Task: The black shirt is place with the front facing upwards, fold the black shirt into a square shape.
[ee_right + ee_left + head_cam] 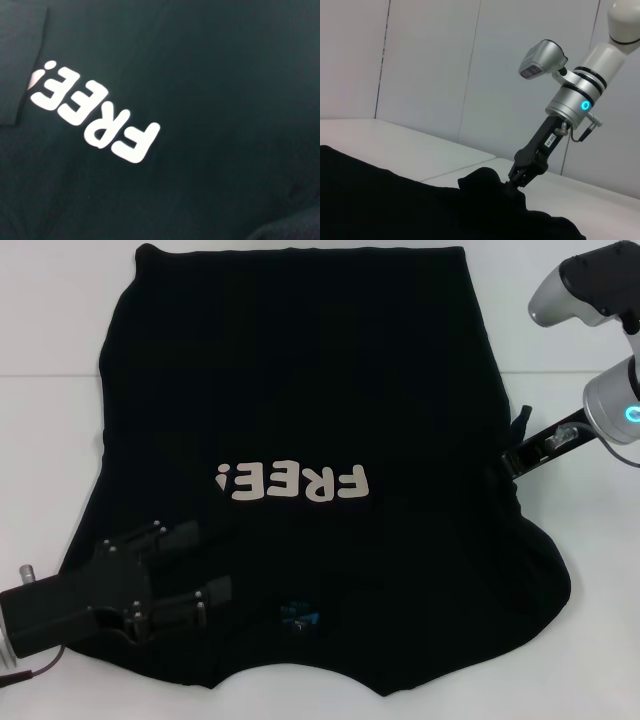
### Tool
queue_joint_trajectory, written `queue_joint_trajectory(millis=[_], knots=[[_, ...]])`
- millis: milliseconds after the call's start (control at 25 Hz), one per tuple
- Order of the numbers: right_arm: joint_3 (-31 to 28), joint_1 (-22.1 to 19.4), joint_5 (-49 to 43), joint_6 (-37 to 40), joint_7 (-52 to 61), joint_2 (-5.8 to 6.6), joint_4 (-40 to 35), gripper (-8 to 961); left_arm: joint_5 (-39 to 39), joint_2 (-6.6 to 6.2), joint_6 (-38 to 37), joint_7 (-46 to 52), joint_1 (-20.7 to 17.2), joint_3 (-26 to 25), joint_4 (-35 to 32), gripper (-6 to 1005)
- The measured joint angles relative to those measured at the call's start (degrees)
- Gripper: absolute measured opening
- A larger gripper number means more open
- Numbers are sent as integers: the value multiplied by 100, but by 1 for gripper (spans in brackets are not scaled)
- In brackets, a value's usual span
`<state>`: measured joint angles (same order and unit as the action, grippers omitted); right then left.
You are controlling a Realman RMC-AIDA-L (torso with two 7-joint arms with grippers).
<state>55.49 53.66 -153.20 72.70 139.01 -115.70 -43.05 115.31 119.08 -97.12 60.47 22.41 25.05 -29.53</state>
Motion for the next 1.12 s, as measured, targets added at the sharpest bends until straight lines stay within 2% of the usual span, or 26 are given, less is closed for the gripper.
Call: queue_joint_trajectory(millis=[200, 400, 840, 1040, 1120], knots=[[0, 2, 12, 16, -62, -41, -8, 23, 0, -8, 3, 42, 10, 0, 0, 866], [-36, -56, 153, 30, -217, -155, -203, 23, 0, -17, 10, 79, 35, 0, 0, 867], [-48, -100, 353, 63, -382, -170, -245, 25, 1, -8, 16, 79, 52, 0, 0, 867], [-69, -287, 1007, 182, -992, -168, -269, 100, -1, -13, 25, 190, 53, -1, 0, 867], [-69, -440, 1442, 251, -1281, -136, -279, 198, -1, -14, 37, 240, 53, -5, 0, 867]])
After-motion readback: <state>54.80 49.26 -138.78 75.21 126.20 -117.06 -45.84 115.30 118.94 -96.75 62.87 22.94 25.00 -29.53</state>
